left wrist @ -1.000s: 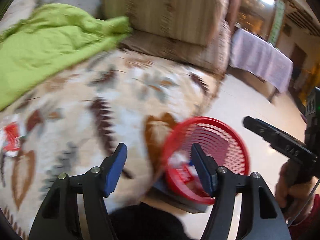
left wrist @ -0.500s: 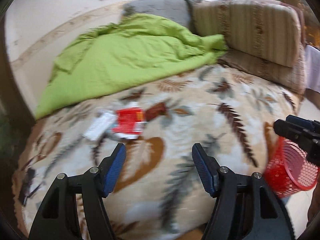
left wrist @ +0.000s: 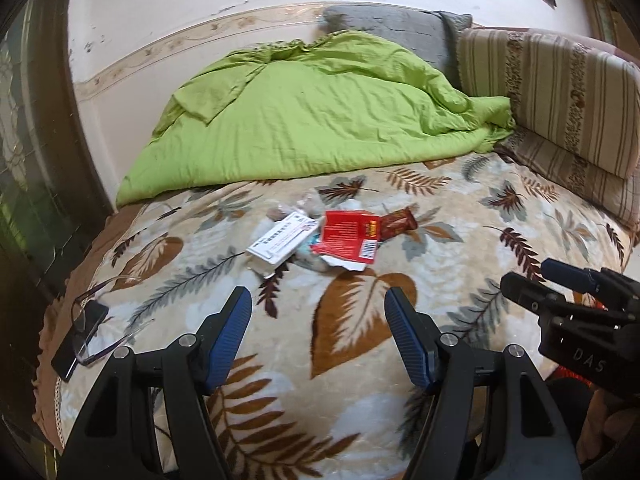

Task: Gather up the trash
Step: 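Move both open tools back over the remaining trash on the bed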

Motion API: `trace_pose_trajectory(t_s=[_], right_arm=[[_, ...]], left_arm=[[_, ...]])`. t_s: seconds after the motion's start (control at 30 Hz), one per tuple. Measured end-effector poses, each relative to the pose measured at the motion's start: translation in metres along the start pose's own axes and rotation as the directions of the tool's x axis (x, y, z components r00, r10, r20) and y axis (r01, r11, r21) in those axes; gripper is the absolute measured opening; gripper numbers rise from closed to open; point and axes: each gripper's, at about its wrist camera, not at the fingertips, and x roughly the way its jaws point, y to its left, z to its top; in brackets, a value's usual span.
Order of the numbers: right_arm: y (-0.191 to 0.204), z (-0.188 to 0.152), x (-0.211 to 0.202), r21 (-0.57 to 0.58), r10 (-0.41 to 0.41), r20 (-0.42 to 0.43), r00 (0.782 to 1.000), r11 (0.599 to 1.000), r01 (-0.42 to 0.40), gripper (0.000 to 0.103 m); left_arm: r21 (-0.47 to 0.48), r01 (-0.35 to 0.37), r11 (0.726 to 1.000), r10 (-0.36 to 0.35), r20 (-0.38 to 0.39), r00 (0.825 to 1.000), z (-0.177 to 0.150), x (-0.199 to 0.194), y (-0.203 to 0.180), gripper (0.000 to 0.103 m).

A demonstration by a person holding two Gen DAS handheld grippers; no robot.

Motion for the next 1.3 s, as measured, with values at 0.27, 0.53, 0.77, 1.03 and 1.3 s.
trace_pose_trajectory(t_s=[0.27,0.53,0.77,1.03,1.3], right_arm=[[0.005,-0.006,0.01,-0.013,-0.01,-0.028,1.0,1.0,0.01,0.067],[0.009,-0.007,0.012,-0.025,-0.006,-0.031,0.999,1.0,0.006,0.067],[0.013,-0.008,0.014,-0.034,-0.004,-0.04,0.999,0.999,0.003,0.067],[0.017,-0.009,0.017,-0.041,0.002,-0.046,0.999,0.999,-0.004,0.067],[0.02,-0.009,0.02,-0.049,0.009,-0.055,0.998,0.999,-0.011,0.067]], left_arm=[[-0.05,-0.041,0.998,0.042,0.012,0.999,-0.001,0.002,0.02,0.068],[-0.1,-0.067,0.993,0.067,0.005,0.998,0.0,0.005,0.041,0.068],[-0.107,-0.072,0.992,0.073,0.004,0.997,-0.001,0.008,0.045,0.068],[-0.119,-0.08,0.99,0.08,-0.006,0.997,-0.003,0.011,0.051,0.068],[-0.121,-0.081,0.989,0.08,-0.011,0.997,-0.004,0.014,0.055,0.068]])
